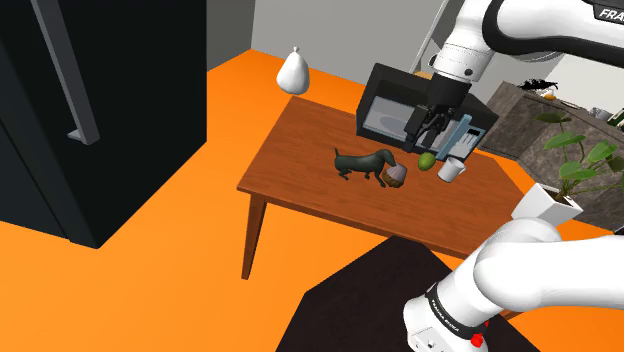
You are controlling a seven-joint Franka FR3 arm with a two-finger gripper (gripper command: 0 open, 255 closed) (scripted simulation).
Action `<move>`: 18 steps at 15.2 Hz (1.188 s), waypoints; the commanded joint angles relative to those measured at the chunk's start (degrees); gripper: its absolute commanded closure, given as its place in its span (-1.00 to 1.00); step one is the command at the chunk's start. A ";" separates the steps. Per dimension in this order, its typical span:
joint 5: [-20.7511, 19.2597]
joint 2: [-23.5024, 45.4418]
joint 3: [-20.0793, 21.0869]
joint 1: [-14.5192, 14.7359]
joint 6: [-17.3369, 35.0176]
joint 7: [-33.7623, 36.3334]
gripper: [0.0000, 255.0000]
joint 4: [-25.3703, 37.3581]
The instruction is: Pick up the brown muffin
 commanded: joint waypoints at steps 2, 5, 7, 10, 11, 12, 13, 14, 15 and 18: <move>-0.74 0.83 -1.12 -0.48 1.09 -1.14 -1.00 -0.35; -2.83 3.77 -4.46 -1.88 4.45 -4.50 -1.00 -1.00; -4.06 6.11 -6.68 -2.76 6.73 -6.70 -1.00 -1.08; -5.58 10.14 -9.97 -3.94 10.16 -10.00 -1.00 -0.66; -5.99 11.62 -11.06 -4.29 11.30 -11.10 -1.00 -0.38; -6.33 13.16 -12.14 -4.62 12.42 -12.21 -1.00 -0.02; -6.62 14.75 -13.21 -4.93 13.53 -13.33 -1.00 0.41; -6.84 16.41 -14.28 -5.21 14.62 -14.46 -1.00 0.91; -6.98 18.12 -15.33 -5.48 15.69 -15.60 -1.00 1.48; -6.94 23.57 -18.45 -6.11 18.74 -19.13 -1.00 3.61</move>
